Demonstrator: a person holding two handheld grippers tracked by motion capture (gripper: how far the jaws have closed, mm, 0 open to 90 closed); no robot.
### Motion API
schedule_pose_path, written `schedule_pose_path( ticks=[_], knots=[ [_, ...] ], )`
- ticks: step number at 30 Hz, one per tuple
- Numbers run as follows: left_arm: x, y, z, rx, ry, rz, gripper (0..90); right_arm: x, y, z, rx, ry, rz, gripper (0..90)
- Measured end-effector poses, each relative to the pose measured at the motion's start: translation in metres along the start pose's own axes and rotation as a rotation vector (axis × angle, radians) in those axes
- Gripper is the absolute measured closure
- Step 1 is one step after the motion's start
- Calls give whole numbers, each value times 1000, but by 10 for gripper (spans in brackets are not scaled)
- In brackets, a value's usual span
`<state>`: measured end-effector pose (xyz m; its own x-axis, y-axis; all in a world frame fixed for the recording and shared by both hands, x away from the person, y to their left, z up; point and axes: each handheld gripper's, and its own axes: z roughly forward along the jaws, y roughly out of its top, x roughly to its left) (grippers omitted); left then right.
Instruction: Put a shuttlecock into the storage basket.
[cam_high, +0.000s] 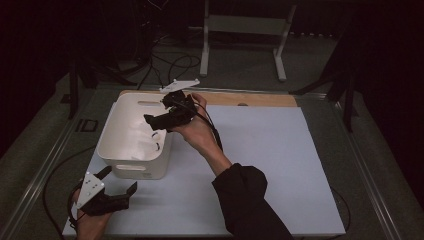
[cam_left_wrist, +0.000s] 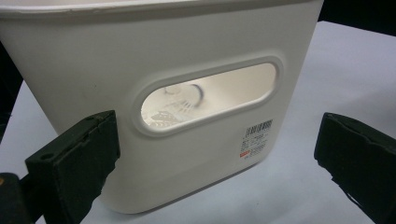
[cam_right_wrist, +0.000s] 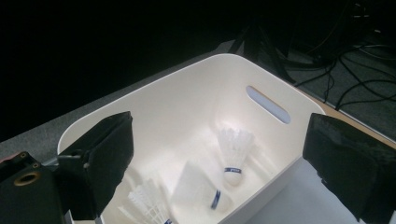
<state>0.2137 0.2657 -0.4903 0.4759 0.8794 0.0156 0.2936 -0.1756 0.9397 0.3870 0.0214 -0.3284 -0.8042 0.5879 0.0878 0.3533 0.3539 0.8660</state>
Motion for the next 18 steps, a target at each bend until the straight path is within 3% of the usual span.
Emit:
schedule_pose_path(
  ticks=[16, 18],
  knots=[
    [-1, 0, 0, 1, 2, -2, 10, -8, -11, -18, -2, -59, -9, 81],
    [-1, 0, 1, 1, 1, -3, 10, -10, -15, -21, 1, -83, -12, 81]
  ],
)
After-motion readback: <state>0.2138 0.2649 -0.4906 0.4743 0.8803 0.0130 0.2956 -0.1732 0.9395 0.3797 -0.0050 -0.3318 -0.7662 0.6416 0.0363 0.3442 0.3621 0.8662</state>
